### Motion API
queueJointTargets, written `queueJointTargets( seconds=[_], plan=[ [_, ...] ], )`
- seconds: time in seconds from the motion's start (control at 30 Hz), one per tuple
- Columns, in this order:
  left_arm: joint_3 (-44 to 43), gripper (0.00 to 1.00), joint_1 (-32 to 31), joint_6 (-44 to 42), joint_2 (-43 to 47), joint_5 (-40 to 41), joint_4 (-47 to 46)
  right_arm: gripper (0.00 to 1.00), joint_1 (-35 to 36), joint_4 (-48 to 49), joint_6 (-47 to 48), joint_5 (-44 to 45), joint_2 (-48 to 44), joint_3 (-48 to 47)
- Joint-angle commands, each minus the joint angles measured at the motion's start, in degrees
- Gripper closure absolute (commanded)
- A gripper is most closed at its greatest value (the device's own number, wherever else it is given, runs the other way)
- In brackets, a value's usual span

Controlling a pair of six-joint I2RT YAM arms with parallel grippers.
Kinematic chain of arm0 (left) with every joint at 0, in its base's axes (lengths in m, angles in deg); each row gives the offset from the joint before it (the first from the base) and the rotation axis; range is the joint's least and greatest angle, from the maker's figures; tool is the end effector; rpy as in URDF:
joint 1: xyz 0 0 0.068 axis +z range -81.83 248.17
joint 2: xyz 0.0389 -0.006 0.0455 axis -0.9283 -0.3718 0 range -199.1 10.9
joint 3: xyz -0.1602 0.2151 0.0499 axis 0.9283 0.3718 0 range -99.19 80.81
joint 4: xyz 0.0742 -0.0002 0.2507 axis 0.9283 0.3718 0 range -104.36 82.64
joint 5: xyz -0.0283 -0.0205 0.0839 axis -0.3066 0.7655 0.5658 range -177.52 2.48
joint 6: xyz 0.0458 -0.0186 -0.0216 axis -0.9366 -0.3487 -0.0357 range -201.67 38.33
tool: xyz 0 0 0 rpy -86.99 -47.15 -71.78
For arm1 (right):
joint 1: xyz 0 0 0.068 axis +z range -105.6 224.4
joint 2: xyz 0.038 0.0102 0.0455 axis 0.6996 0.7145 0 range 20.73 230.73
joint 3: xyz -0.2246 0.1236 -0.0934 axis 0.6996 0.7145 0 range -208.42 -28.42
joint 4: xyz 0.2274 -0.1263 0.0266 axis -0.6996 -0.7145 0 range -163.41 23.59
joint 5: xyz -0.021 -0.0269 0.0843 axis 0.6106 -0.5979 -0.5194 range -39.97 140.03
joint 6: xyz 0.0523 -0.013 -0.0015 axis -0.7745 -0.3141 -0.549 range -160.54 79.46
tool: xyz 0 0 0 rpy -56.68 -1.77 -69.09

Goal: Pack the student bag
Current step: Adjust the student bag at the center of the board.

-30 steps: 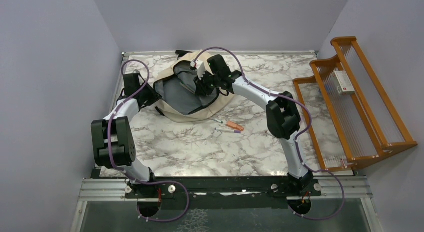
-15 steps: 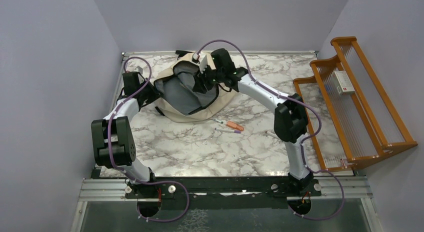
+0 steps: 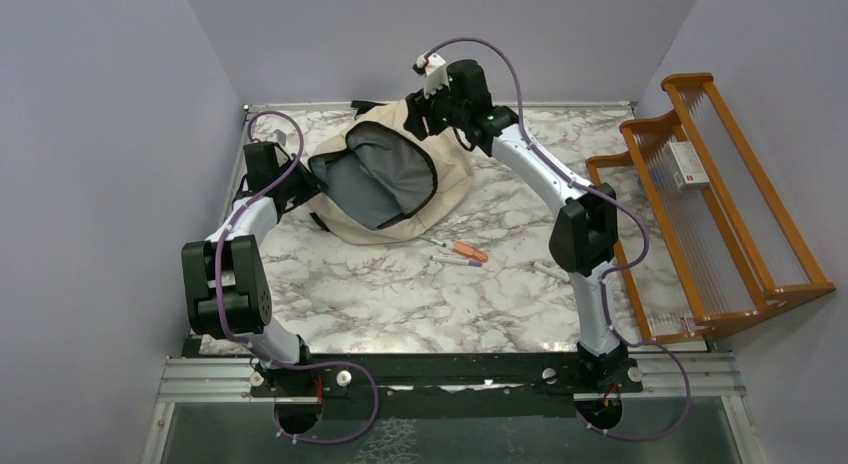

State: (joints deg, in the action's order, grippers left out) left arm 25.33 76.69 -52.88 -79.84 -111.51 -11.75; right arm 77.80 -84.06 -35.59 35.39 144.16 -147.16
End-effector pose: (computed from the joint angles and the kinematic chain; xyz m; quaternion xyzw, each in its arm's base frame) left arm 0.3406 0.0364 0.2196 -0.1945 0.8617 -0.2595 0.3902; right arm 0.4249 0.2910 0.3323 -0.3376 0.7550 0.2383 0.5092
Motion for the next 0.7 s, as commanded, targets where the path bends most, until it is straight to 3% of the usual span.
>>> queueJointTargets(
  seconds=[0.0,0.43,0.67],
  plan=[
    [-0.7,1.00,0.1,-0.9,2.1,-1.9,-2.1,0.40,-1.4,-6.6,0.8,-1.4,5.9,-5.9],
    [-0.4,1.00,0.1,-0.3,1.9,-4.5,-4.3,0.39,-1.7,-6.0,2.4,-5.8,10.2,-4.9],
    [0.2,1.00,0.1,0.5,1.8,-7.4,-6.6,0.50,-1.7,-4.9,2.0,-4.5,11.1,-4.5]
  ],
)
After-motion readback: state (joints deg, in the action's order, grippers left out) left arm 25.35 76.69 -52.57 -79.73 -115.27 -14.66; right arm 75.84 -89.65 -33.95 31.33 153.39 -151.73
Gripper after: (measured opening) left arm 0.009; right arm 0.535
